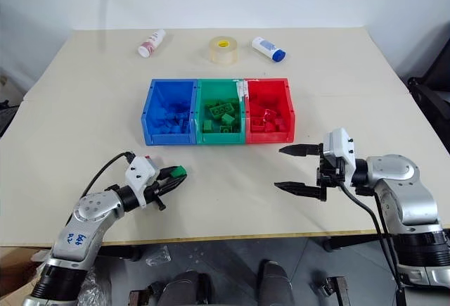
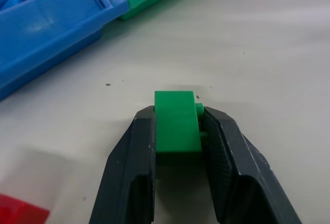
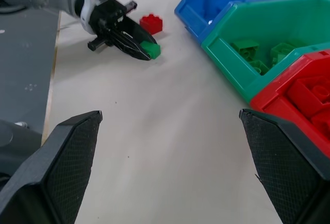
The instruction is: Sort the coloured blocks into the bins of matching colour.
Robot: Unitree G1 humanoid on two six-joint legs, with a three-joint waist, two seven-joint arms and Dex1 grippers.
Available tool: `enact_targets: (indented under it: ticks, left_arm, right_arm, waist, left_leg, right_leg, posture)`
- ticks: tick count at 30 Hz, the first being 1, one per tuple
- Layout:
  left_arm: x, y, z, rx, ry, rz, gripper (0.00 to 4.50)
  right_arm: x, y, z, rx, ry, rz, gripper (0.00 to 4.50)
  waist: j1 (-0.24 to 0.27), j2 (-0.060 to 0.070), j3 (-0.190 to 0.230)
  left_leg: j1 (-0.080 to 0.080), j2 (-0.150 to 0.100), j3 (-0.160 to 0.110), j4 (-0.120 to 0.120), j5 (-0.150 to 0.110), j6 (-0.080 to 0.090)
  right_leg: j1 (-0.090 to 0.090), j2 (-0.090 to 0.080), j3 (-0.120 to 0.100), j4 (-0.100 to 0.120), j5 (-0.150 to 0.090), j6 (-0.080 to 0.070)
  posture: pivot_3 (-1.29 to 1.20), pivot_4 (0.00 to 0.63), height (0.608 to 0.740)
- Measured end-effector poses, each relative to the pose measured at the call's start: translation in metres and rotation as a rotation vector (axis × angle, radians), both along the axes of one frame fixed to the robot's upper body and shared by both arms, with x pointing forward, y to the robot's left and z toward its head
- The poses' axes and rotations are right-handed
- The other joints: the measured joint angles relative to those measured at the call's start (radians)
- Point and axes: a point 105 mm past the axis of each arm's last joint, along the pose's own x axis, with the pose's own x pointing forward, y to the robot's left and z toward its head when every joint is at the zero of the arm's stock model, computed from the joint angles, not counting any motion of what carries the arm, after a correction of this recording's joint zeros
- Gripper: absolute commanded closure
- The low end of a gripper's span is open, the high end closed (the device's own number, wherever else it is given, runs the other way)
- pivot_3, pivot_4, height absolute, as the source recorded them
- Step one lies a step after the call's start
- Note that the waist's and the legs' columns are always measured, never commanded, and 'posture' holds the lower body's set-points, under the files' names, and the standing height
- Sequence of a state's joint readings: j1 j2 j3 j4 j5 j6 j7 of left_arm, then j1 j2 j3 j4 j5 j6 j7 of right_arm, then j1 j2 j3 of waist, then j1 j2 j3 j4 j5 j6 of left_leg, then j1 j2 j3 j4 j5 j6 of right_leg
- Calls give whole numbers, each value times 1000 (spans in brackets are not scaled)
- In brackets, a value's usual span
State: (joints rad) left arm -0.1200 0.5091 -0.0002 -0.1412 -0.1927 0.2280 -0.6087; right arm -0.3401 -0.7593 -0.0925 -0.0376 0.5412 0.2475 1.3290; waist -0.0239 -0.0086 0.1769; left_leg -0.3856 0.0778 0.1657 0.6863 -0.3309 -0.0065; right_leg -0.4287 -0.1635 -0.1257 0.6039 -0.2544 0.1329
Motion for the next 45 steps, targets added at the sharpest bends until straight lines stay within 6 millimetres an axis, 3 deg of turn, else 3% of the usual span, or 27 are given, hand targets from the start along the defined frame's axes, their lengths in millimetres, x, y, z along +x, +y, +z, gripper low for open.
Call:
enact_targets:
  ticks: [3,13,22,30,33,34,38,41,43,45]
  left_arm:
    - [3,-8,9,-26,-26,-34,3581]
    - [29,-46,84,-172,-264,-125,3581]
    - [84,-86,109,-269,-303,-172,3581]
    - [109,-108,111,-239,-299,-221,1089]
    - [110,-107,108,-223,-295,-232,145]
    - [110,-104,108,-214,-296,-230,67]
    - [109,-90,110,-166,-305,-232,67]
    - [96,-71,108,-143,-298,-248,67]
    - [87,-56,100,-127,-263,-242,67]
    - [69,-26,86,-77,-199,-210,67]
  right_arm:
    - [-1,1,1,53,11,0,0]
    - [-1,2,9,120,-19,-51,0]
    - [5,4,20,204,-71,-171,0]
    - [0,3,26,219,-112,-230,0]
    - [0,1,25,221,-108,-248,0]
    - [0,0,26,222,-111,-252,0]
    - [2,-2,28,214,-118,-248,0]
    - [5,-5,31,201,-115,-231,0]
    - [7,-7,32,192,-109,-215,0]
    - [10,-2,31,172,-86,-158,0]
  waist:
    - [2,0,0]
    - [23,0,0]
    - [32,-1,0]
    - [29,-1,1]
    - [25,-1,1]
    - [23,-1,1]
    - [21,-1,1]
    - [18,-1,1]
    - [19,-1,1]
    - [9,-1,1]
  left_leg:
    - [-1,0,0,0,0,0]
    - [-1,0,0,4,0,0]
    - [-4,-1,-2,7,-1,1]
    - [-5,-1,-2,6,-1,2]
    - [-5,-1,-2,6,-1,2]
    - [-5,-1,-2,6,-1,2]
    - [-5,-1,-2,6,-1,2]
    - [-4,-1,-2,5,-1,2]
    - [-4,-1,-2,5,-1,2]
    - [-4,0,-2,6,-1,2]
  right_leg:
    - [0,0,0,0,0,0]
    - [1,0,0,1,0,1]
    - [1,0,-2,-1,1,2]
    - [1,0,-2,-3,2,3]
    - [1,0,-2,-3,2,3]
    - [1,0,-2,-3,2,3]
    - [1,0,-2,-3,2,3]
    - [1,0,-2,-2,2,3]
    - [1,1,-2,-2,2,3]
    - [0,1,-1,-1,2,3]
  posture:
    - [0,150,740]
    - [0,150,740]
    - [0,150,740]
    - [0,150,740]
    - [0,150,740]
    - [0,150,740]
    - [0,150,740]
    - [0,150,740]
    - [0,150,740]
    - [0,150,740]
